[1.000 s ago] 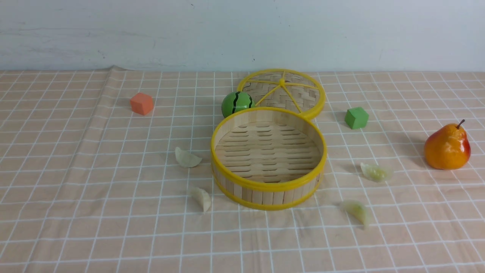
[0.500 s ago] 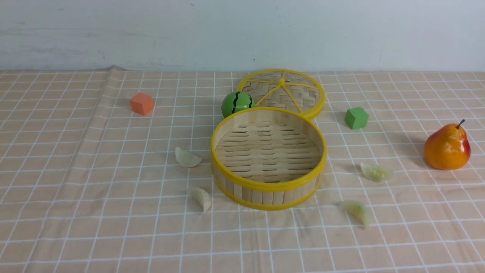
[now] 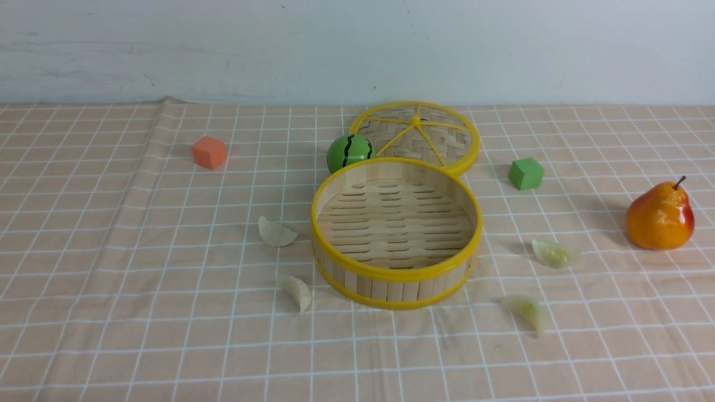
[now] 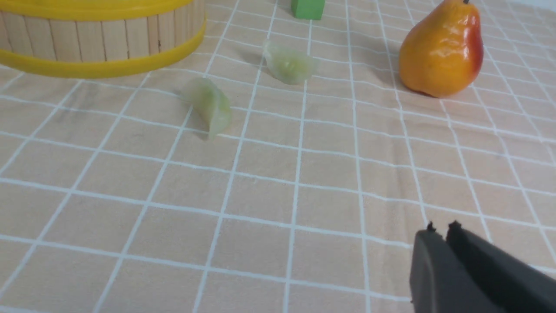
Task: Put the dumplings into the steamer on the table with the brown tablecloth.
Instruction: 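Reach for and grasp a dumpling on the table with the left gripper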
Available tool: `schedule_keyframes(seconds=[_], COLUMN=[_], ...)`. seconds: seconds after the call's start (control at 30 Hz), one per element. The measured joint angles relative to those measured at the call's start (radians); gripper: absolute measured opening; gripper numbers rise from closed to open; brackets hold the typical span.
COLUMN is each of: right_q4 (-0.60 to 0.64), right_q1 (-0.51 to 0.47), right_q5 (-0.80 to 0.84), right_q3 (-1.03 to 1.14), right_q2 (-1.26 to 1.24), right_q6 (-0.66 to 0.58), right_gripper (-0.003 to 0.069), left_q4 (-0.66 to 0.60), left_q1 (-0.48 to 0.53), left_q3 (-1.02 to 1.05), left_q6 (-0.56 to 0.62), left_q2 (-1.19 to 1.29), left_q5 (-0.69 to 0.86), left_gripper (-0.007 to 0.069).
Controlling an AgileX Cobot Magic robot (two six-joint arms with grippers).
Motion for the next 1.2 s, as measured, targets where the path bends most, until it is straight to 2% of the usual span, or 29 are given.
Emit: schedule_keyframes(seconds=[0.1, 0.2, 0.27, 0.37, 0.43, 0.53, 0.57, 0.63, 0.73, 0.77, 0.87, 0.93, 0.97, 1.0, 1.07, 1.2], right_q4=[-0.019, -0.031, -0.031, -0.035, -0.039, -0.039, -0.039, -0.026, -0.006, -0.001, -0.01, -0.016, -0.016, -0.018, -0.019, -0.019], right_q1=[0.0, 0.0, 0.0, 0.0, 0.0, 0.0, 0.0, 0.0, 0.0, 0.0, 0.0, 0.0, 0.0, 0.0, 0.0, 0.004], right_q5=[-0.088, -0.351, -0.43, -0.728, -0.868, -0.949, -0.951, -0.951, -0.898, -0.855, -0.646, -0.512, -0.512, -0.415, -0.352, -0.197], right_q3=[0.009, 0.009, 0.009, 0.009, 0.009, 0.009, 0.009, 0.003, -0.042, -0.081, -0.254, -0.33, -0.33, -0.387, -0.41, -0.448], right_q2=[0.0, 0.0, 0.0, 0.0, 0.0, 0.0, 0.0, 0.0, 0.002, 0.012, 0.121, 0.207, 0.207, 0.303, 0.356, 0.602], right_q6=[0.0, 0.0, 0.001, 0.067, 0.129, 0.171, 0.175, 0.19, 0.203, 0.204, 0.191, 0.164, 0.164, 0.142, 0.134, 0.127], right_gripper=[0.0054, 0.0059, 0.0061, 0.0067, 0.0071, 0.0075, 0.0075, 0.0078, 0.0078, 0.0076, 0.0022, -0.0005, -0.0005, -0.001, -0.001, -0.0008], left_q4=[0.003, 0.003, 0.003, 0.003, 0.004, 0.002, 0.002, 0.008, 0.062, 0.114, 0.23, 0.267, 0.267, 0.285, 0.286, 0.274], left_q1=[0.0, 0.0, 0.0, 0.0, 0.0, 0.0, 0.0, 0.0, 0.0, 0.0, 0.0, 0.0, 0.0, 0.0, 0.0, 0.0], left_q3=[0.0, 0.0, 0.0, 0.0, 0.0, 0.0, 0.0, -0.019, -0.095, -0.188, -0.399, -0.476, -0.484, -0.539, -0.561, -0.625], left_q6=[0.0, 0.0, 0.0, -0.013, -0.065, -0.215, -0.242, -0.383, -0.434, -0.443, -0.452, -0.455, -0.456, -0.457, -0.461, -0.583], left_q2=[0.0, 0.0, 0.0, 0.0, 0.0, 0.0, 0.0, 0.0, 0.001, 0.023, 0.181, 0.297, 0.297, 0.424, 0.514, 0.841], left_q5=[-0.1, -0.263, -0.321, -0.486, -0.571, -0.732, -0.743, -0.816, -0.735, -0.654, -0.464, -0.4, -0.395, -0.362, -0.355, -0.317], left_gripper=[0.0146, 0.0147, 0.0147, 0.0152, 0.0155, 0.0155, 0.0156, 0.0158, 0.0145, 0.0121, 0.0036, -0.001, -0.001, -0.0014, -0.0014, -0.0014])
